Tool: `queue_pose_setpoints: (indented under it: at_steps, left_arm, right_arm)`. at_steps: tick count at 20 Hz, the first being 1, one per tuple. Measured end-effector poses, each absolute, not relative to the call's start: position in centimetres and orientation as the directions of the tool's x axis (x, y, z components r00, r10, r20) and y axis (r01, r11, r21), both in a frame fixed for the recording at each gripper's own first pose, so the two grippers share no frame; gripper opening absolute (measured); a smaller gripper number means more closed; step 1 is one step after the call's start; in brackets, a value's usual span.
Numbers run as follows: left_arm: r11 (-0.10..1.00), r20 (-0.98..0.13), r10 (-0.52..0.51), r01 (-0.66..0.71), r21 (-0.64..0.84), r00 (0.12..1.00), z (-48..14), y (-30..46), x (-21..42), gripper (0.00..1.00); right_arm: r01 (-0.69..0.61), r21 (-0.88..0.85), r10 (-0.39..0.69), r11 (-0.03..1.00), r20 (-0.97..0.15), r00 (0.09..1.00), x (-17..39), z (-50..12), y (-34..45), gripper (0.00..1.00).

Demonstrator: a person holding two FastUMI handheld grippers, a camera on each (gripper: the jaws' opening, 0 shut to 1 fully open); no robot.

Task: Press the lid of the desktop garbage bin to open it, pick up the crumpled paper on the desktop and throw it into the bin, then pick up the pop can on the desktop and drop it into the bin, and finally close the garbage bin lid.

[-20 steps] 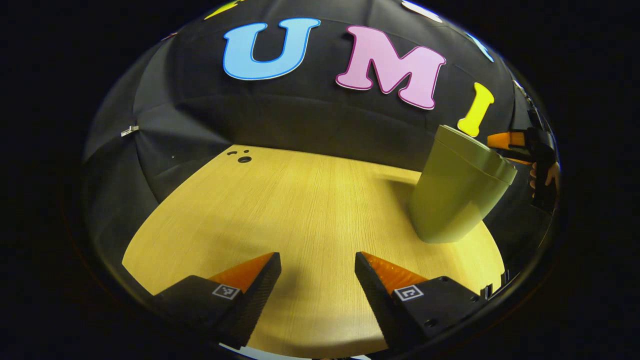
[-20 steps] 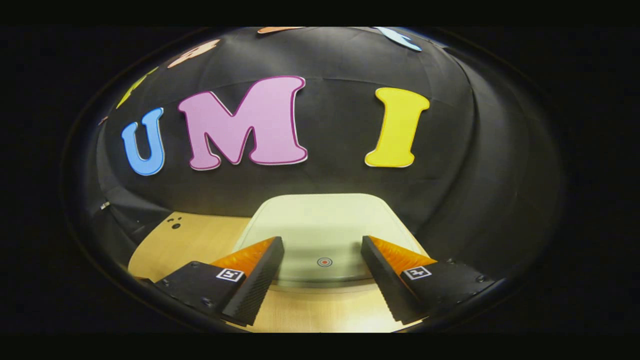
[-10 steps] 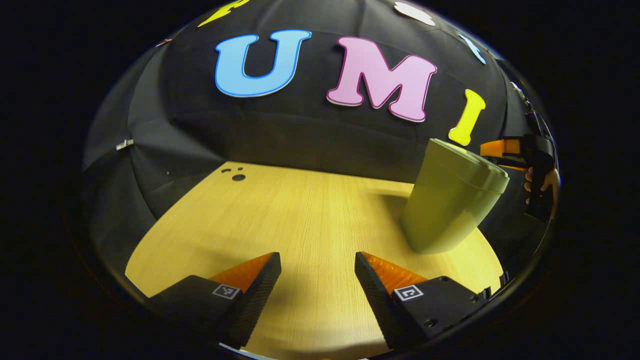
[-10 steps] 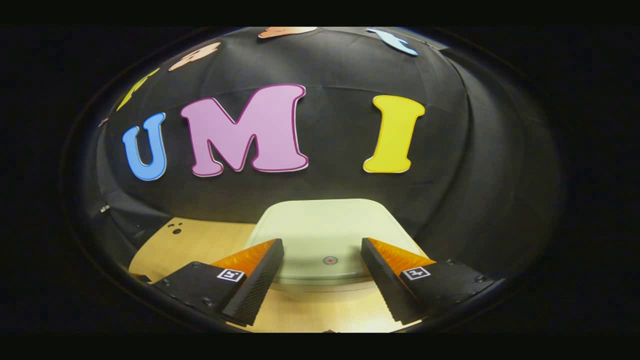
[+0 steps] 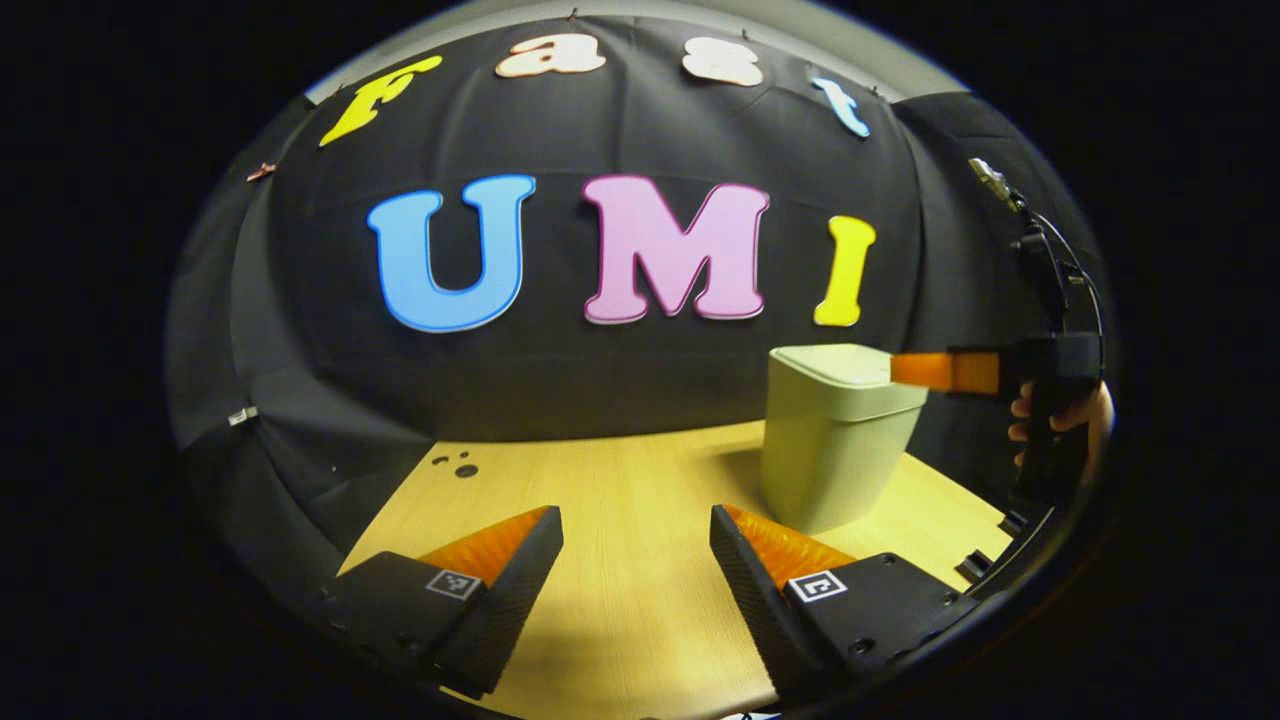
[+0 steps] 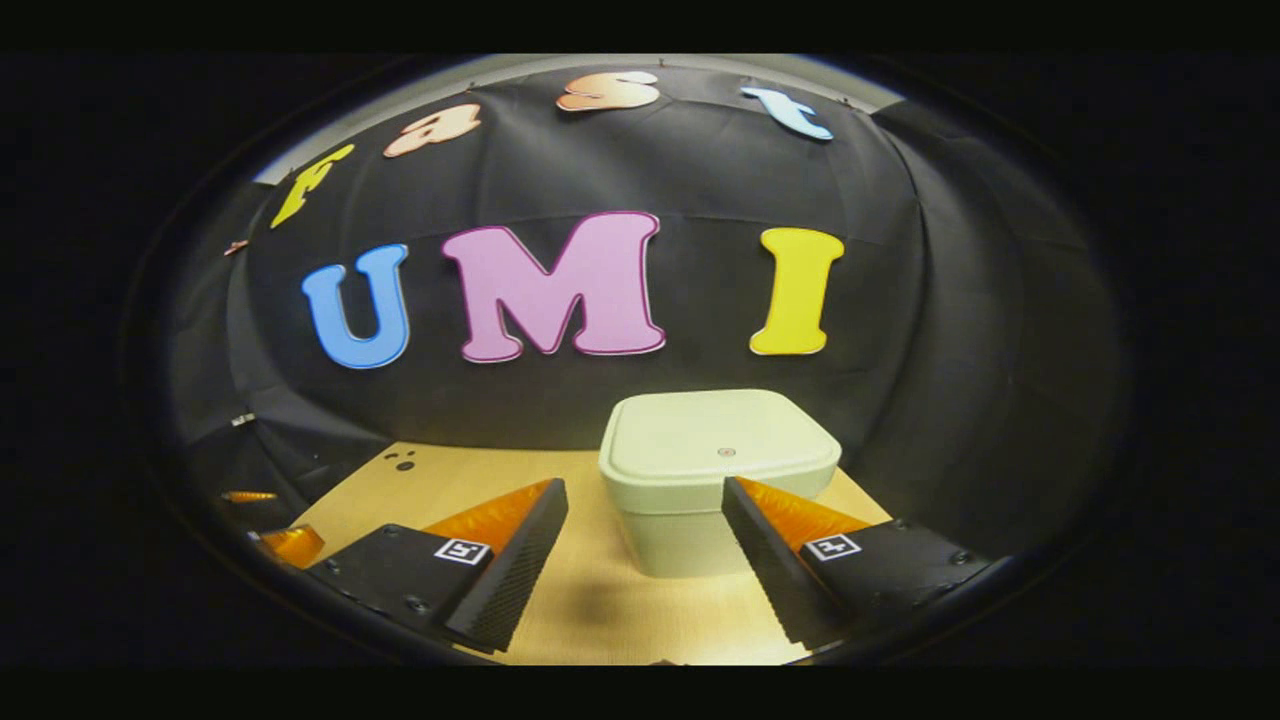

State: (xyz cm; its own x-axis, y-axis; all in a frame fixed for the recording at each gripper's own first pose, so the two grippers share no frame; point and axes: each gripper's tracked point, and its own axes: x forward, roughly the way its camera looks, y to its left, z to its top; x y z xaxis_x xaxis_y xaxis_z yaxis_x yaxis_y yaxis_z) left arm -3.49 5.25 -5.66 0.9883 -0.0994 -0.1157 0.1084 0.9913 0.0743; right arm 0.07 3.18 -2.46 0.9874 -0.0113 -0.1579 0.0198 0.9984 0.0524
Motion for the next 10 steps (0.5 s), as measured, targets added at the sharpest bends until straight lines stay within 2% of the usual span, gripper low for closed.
queue_pose_setpoints:
  at_steps: [3, 6, 10]
  left_arm:
    - [0.992, -0.05, -0.09, 0.094, 0.087, 0.995, -3.9, 5.2, -5.5, 0.95]
    - [0.996, 0.008, -0.082, 0.082, 0.026, 0.997, -2.9, 4.4, -7.3, 0.95]
    - [0.997, 0.008, -0.07, 0.07, -0.029, 0.998, -3.6, 3.7, -8.7, 0.96]
  right_arm:
    - [0.001, 0.003, -0.001, 1.0, -0.145, 0.989, -3.3, -2.4, 4.6, 0.98]
    - [-0.028, -0.005, 0.027, 1.0, -0.16, 0.987, -5.6, -3.1, 6.1, 0.98]
    - [-0.042, -0.008, 0.039, 0.999, -0.201, 0.979, -7.2, -4.7, 6.2, 0.96]
